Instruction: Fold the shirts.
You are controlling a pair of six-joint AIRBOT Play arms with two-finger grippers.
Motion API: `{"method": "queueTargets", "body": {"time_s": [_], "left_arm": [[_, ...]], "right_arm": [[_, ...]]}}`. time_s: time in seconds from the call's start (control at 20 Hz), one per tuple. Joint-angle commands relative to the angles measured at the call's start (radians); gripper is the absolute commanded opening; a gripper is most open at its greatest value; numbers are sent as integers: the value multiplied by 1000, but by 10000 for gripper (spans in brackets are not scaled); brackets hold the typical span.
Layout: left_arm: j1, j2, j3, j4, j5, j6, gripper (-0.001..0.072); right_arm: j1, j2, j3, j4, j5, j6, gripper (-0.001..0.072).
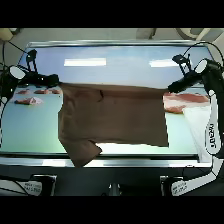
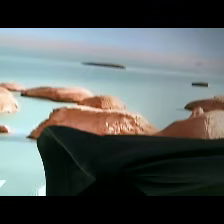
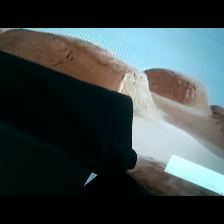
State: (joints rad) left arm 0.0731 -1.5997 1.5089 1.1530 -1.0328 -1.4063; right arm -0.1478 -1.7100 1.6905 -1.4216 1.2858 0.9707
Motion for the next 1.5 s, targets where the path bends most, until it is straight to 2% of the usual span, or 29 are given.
{"method": "queueTargets", "body": {"time_s": [0.0,0.1,0.2,0.25,0.3,0.35,0.5,0.6,0.7,0.8,0.9,1.05,1.25,1.45], "left_arm": [[-10,-1,-63,61,-333,-35,32],[-24,-2,-175,110,-337,-58,32],[-19,-2,-234,106,-287,-80,33],[-14,-1,-227,104,-284,-86,88],[-6,2,-205,105,-295,-87,319],[12,8,-169,105,-324,-89,527],[90,63,-118,105,-446,-91,498],[121,146,-225,105,-460,-82,498],[124,275,-470,103,-391,-82,498],[125,412,-731,65,-320,-29,497],[125,522,-895,50,-299,-6,498],[124,608,-1032,-26,-260,-5,498],[89,596,-1128,-161,-158,16,497],[-11,594,-1143,-166,-15,-48,497]], "right_arm": [[1,17,-63,-1,189,15,20],[1,-13,-129,35,188,10,20],[1,-46,-147,50,189,9,23],[1,-45,-145,50,182,10,117],[0,-37,-128,50,209,9,397],[0,-22,-104,25,248,8,533],[-43,61,-87,-5,342,31,536],[-105,110,-166,32,414,14,532],[-147,188,-335,64,380,-12,525],[-148,272,-500,85,275,-49,525],[-148,301,-570,83,237,-52,525],[-148,301,-581,86,237,-51,525],[-148,301,-591,74,232,-51,527],[-148,301,-676,101,227,-53,566]]}}
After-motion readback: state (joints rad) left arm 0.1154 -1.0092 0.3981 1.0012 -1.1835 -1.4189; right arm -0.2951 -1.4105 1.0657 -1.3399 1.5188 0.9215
